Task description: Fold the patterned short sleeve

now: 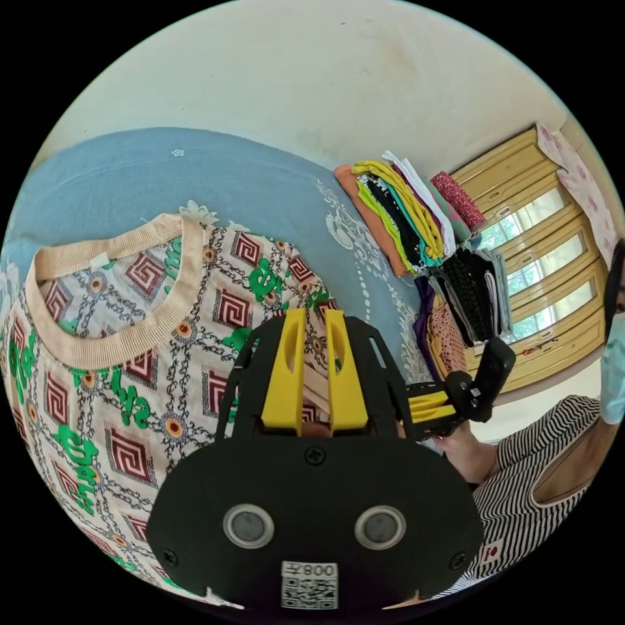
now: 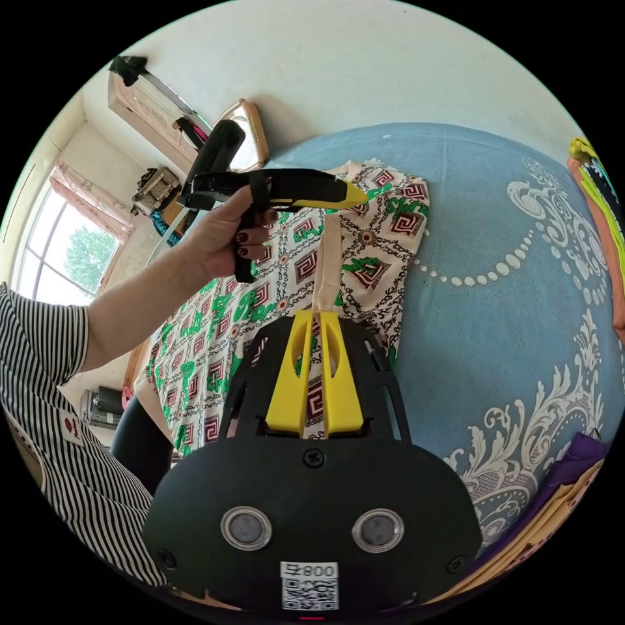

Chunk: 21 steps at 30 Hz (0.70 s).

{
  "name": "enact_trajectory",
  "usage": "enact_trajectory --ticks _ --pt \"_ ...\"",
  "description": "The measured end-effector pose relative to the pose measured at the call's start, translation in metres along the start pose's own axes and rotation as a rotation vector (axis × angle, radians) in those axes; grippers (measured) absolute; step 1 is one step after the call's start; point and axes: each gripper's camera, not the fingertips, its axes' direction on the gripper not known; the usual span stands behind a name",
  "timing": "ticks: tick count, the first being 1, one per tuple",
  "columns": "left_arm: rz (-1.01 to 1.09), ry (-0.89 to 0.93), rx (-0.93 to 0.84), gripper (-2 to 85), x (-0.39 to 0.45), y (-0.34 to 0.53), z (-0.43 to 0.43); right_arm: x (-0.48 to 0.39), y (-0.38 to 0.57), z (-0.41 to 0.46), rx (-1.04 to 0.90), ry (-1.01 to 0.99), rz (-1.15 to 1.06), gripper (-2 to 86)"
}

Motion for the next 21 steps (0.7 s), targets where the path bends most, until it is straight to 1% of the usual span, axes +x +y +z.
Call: enact_trajectory --ticks 2,4,6,8,10,13,16,18,20,21 --pt "0.034 -0.048 0.009 6.4 0.006 -0.007 0.005 -0.001 0.005 -0.008 -0.004 0.002 0.003 3.6" --pt "0.060 -0.058 0.026 6.7 0.011 -0.013 0.008 0.000 0.010 -0.018 0.003 -0.002 0.006 4.4" --pt "0.070 -0.094 -0.045 6.1 0.010 -0.023 0.026 0.002 0.014 -0.028 0.006 -0.011 0.014 4.7" --pt "0.063 -0.094 -0.098 3.6 0.008 -0.027 0.040 0.002 0.019 -0.042 0.012 -0.030 0.022 4.6" --pt "0.075 -0.086 -0.074 2.5 0.012 -0.030 0.043 0.001 0.021 -0.056 0.028 -0.023 0.020 4.0" --pt "0.127 -0.089 -0.036 2.0 0.023 -0.038 0.047 0.002 0.022 -0.082 0.075 0.018 0.024 2.8" --pt "0.181 -0.091 -0.056 2.6 0.033 -0.047 0.060 0.006 0.015 -0.099 0.077 0.056 0.043 2.0" --pt "0.213 -0.144 -0.101 4.1 0.035 -0.047 0.075 0.007 0.010 -0.110 0.096 0.087 0.051 1.5" --pt "0.216 -0.154 -0.129 5.1 0.031 -0.042 0.084 0.009 0.001 -0.112 0.053 0.146 0.069 0.9" --pt "0.212 -0.148 -0.107 5.4 0.028 -0.036 0.083 0.009 -0.001 -0.112 0.029 0.156 0.075 0.7"
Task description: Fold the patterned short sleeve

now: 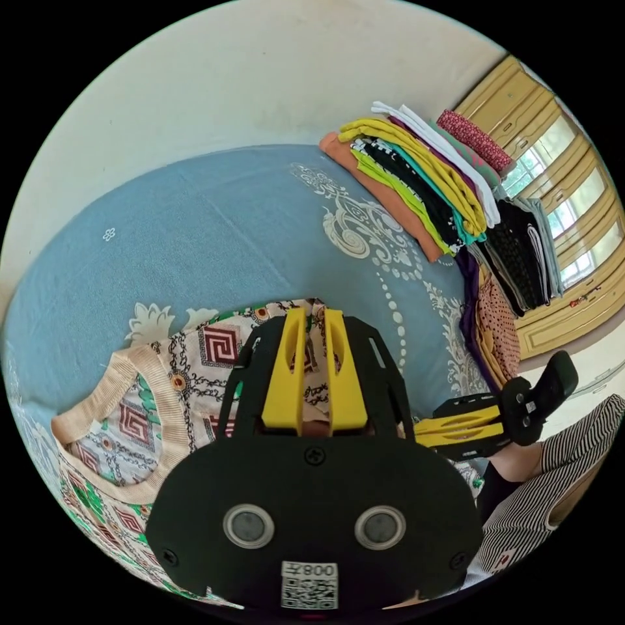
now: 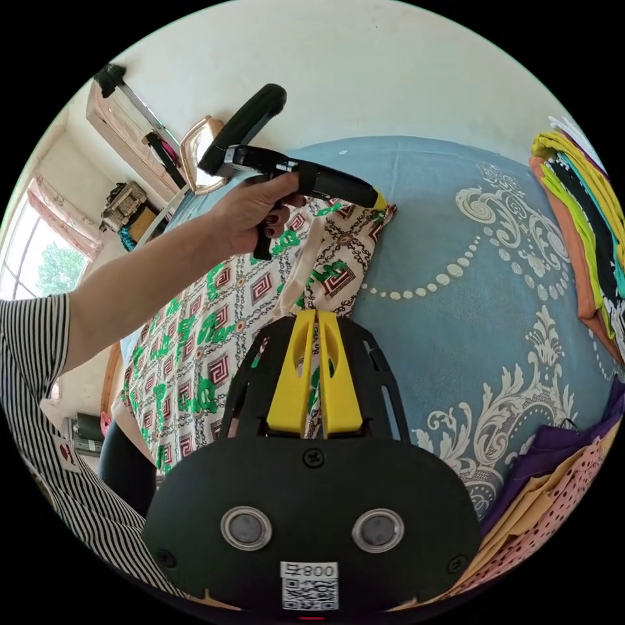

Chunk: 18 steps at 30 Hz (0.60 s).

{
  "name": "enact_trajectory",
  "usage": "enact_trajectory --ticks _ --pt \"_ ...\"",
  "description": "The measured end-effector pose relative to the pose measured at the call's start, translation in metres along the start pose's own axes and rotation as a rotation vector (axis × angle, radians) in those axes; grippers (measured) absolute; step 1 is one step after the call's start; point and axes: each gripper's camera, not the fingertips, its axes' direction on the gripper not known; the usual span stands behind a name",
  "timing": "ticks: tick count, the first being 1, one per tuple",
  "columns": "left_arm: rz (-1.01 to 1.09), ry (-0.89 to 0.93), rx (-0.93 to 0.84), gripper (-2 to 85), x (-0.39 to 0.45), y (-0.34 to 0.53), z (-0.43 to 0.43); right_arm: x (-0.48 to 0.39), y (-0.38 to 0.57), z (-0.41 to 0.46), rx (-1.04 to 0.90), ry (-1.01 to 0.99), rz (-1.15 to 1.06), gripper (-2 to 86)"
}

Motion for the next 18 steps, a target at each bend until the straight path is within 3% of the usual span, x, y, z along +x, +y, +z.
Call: enact_trajectory --ticks 5,8,11,14,18 --pt "0.004 0.047 0.124 3.9 -0.001 0.045 -0.014 -0.008 -0.001 -0.032 0.009 0.025 -0.005 0.2" --pt "0.026 0.059 0.117 2.8 0.003 0.075 -0.004 -0.017 -0.002 -0.062 0.045 0.069 -0.002 0.1" --pt "0.024 -0.013 -0.003 1.8 0.000 0.090 0.030 -0.026 -0.009 -0.087 0.059 0.085 -0.004 0.1" --pt "0.002 0.020 0.060 1.1 -0.006 0.107 0.028 -0.029 -0.020 -0.101 0.003 0.094 0.013 0.1" --pt "0.016 0.092 0.100 0.6 -0.003 0.151 0.027 -0.046 -0.025 -0.146 0.090 0.131 -0.002 0.0"
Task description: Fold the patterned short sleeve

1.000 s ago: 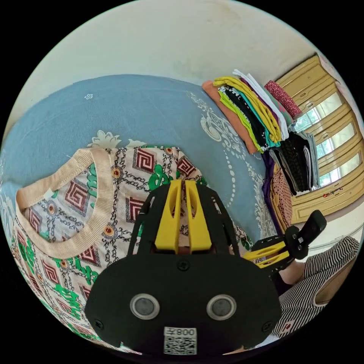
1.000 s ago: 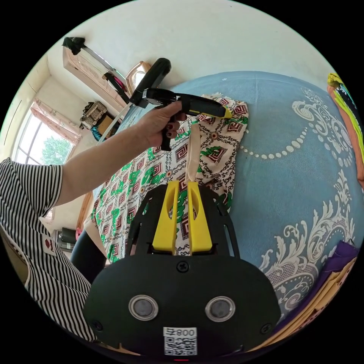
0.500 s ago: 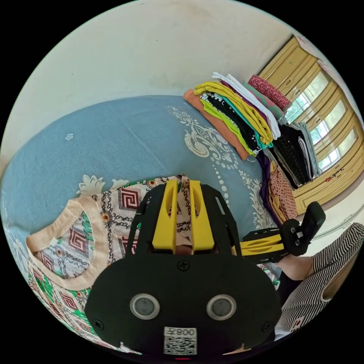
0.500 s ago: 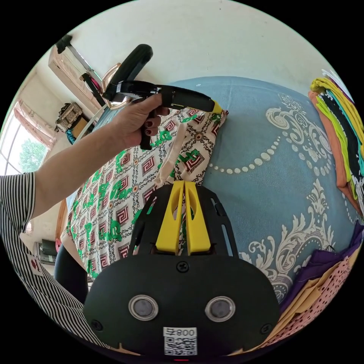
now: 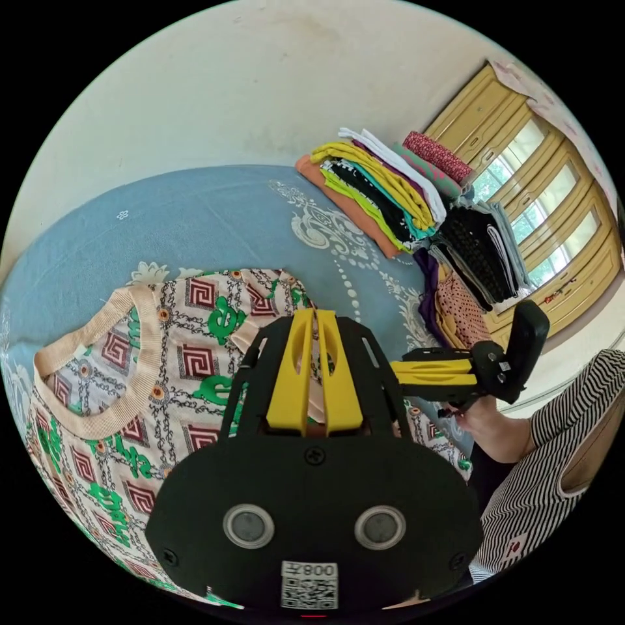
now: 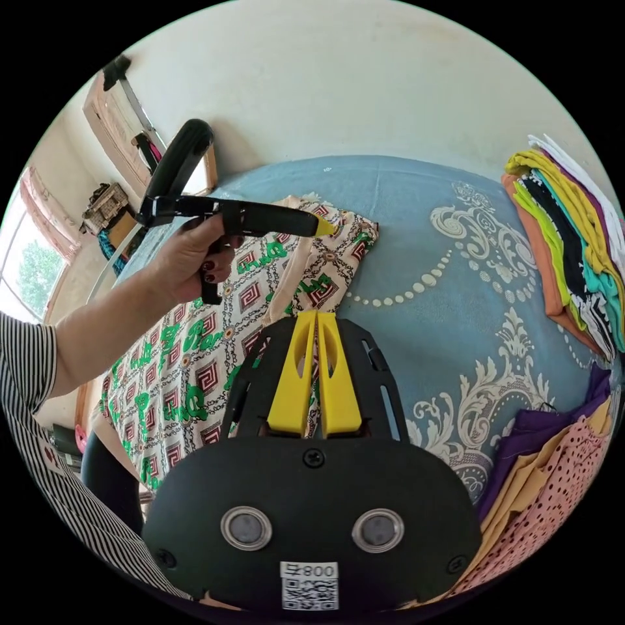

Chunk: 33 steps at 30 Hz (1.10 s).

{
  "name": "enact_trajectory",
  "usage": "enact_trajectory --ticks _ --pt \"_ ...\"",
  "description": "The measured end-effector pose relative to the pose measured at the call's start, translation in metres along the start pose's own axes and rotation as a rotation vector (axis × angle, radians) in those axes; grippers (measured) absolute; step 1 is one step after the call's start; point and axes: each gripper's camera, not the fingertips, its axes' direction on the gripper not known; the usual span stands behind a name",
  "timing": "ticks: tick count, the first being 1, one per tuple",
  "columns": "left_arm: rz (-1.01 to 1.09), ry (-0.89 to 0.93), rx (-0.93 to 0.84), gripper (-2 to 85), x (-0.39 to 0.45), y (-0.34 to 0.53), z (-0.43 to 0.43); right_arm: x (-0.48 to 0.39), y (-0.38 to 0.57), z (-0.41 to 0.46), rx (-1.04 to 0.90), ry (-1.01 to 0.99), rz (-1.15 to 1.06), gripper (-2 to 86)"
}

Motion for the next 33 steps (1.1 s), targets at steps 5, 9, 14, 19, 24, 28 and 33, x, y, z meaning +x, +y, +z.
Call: enact_trajectory --ticks 5,9,14,19,24,28,33 --pt "-0.051 0.020 -0.096 0.3 -0.016 0.050 0.036 -0.004 -0.028 -0.027 -0.080 0.012 -0.003 0.0" --pt "-0.077 0.048 0.029 0.4 -0.025 0.096 0.008 -0.014 -0.048 -0.080 -0.009 0.079 -0.002 0.0" --pt "-0.236 0.018 0.135 1.2 -0.045 0.205 -0.026 -0.021 -0.073 -0.109 -0.136 0.159 0.018 0.1" --pt "-0.556 -0.133 0.290 3.4 -0.078 0.356 -0.075 -0.034 -0.108 -0.145 -0.091 0.182 -0.006 0.2" --pt "-0.904 -0.265 0.536 7.4 -0.119 0.515 -0.120 -0.026 -0.163 -0.186 -0.166 0.117 0.035 0.1" --pt "-1.031 -0.270 0.633 9.0 -0.154 0.589 -0.126 -0.035 -0.219 -0.242 -0.133 0.201 0.083 0.1" --pt "-1.085 -0.101 0.747 8.2 -0.205 0.661 -0.100 -0.104 -0.313 -0.268 -0.120 0.127 -0.056 0.1"
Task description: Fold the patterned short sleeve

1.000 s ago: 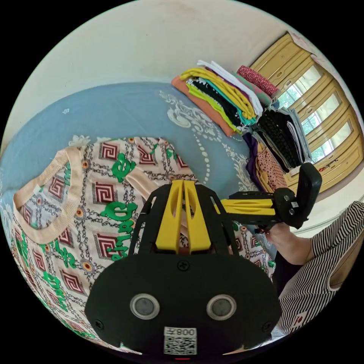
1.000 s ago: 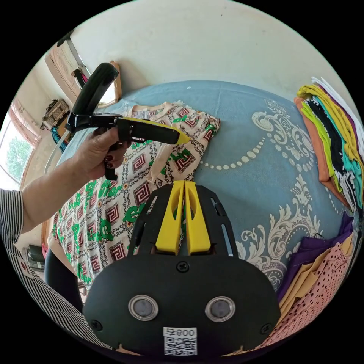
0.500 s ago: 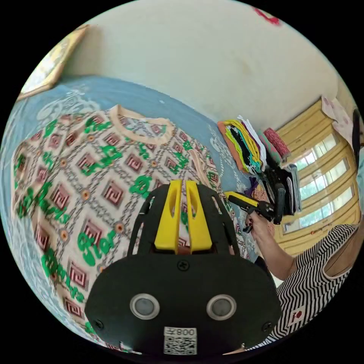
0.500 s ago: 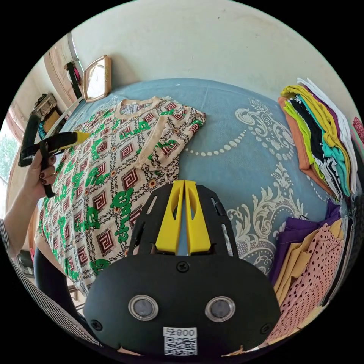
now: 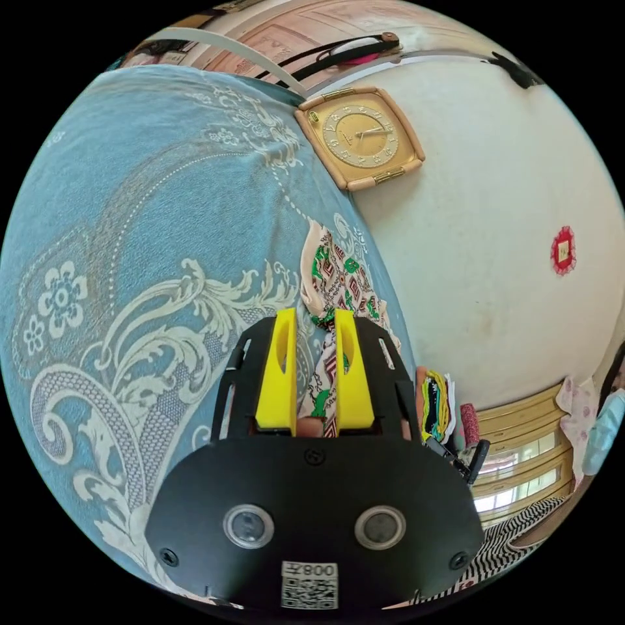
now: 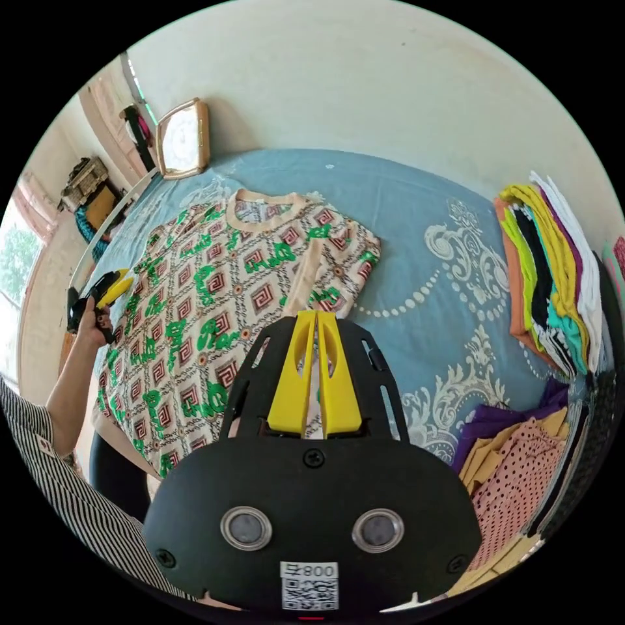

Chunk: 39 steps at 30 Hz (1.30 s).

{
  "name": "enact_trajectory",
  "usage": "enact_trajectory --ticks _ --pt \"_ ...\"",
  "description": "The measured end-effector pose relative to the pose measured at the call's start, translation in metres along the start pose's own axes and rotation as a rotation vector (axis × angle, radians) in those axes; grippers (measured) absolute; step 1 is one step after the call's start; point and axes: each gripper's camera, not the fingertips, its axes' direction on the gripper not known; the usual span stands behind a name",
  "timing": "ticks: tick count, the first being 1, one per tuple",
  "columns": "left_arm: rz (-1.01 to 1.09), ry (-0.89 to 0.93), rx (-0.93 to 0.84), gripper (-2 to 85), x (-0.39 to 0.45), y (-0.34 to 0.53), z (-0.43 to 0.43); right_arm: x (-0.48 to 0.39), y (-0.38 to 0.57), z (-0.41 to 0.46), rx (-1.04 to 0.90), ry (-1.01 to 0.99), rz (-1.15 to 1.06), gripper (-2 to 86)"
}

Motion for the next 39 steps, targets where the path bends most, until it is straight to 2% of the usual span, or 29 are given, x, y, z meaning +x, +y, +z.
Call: enact_trajectory --ticks 8,17,23,30,39 --pt "-0.010 0.086 0.019 2.7 -0.079 0.016 0.005 -0.189 -0.222 -0.009 -0.019 -0.262 -0.448 0.3" --pt "0.098 0.104 -0.001 1.9 -0.123 0.028 0.015 -0.373 -0.423 0.010 -0.085 -0.222 -0.749 5.0" --pt "0.142 0.115 -0.064 1.6 -0.143 0.029 0.029 -0.424 -0.511 0.022 -0.188 -0.159 -0.782 7.4" --pt "0.174 0.112 -0.086 1.6 -0.157 0.031 0.042 -0.452 -0.560 0.020 -0.212 -0.054 -0.800 8.4" --pt "0.226 0.089 -0.051 1.7 -0.158 0.030 0.049 -0.431 -0.622 0.000 -0.198 -0.094 -0.789 2.1"
